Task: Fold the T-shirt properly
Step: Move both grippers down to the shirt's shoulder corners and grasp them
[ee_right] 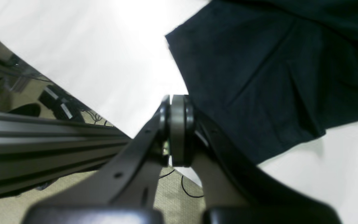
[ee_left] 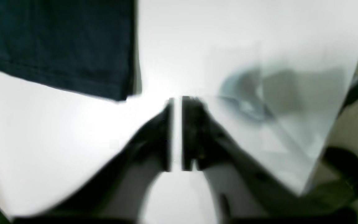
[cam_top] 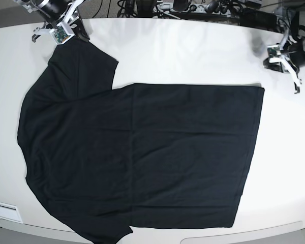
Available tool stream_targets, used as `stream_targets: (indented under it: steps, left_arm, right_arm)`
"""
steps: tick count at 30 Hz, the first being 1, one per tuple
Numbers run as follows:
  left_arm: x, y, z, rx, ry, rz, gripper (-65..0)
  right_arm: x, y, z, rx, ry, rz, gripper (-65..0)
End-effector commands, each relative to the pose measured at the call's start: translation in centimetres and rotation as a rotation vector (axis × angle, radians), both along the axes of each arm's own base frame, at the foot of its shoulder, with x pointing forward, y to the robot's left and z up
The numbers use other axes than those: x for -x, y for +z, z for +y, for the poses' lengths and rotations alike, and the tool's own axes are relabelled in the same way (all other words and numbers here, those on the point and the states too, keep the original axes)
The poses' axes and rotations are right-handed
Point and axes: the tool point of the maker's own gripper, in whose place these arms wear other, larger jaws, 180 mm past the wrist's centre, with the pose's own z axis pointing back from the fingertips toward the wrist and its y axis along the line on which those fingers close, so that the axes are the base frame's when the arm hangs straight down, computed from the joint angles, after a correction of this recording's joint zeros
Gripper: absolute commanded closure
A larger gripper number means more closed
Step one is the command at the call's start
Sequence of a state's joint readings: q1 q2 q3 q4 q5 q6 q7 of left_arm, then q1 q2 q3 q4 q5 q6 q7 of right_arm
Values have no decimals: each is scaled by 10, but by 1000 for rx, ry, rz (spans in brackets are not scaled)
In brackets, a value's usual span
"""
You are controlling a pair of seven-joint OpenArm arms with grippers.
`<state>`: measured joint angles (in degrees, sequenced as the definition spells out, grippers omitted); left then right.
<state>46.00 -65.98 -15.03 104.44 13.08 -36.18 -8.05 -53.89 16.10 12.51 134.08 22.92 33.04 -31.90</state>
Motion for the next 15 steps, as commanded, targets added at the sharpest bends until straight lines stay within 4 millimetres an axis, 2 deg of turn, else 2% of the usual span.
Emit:
stream_targets:
  steps: [1, 2, 3, 8, 11, 15]
  left_arm:
    - [-12, 11, 0, 17, -45, -27, -195]
    - [-13, 14, 1, 27, -80, -27, -263]
    - [-15, 16, 2, 29, -110, -31, -303]
    - [-20, 20, 7, -29, -191, -29, -308]
    - [-22, 13, 11, -99, -261, -78, -308]
    - [-14, 2, 8, -121, -323, -81, -308]
  right_arm:
    - [-1, 8, 4, -21, 10, -23, 0]
    - [0, 8, 5, -22, 14, -23, 0]
    - [0, 8, 5, -23, 18, -23, 0]
    - [0, 8, 5, -23, 21, -23, 0]
    - [1, 8, 6, -25, 28, -23, 0]
    - [1, 8, 6, -25, 28, -23, 0]
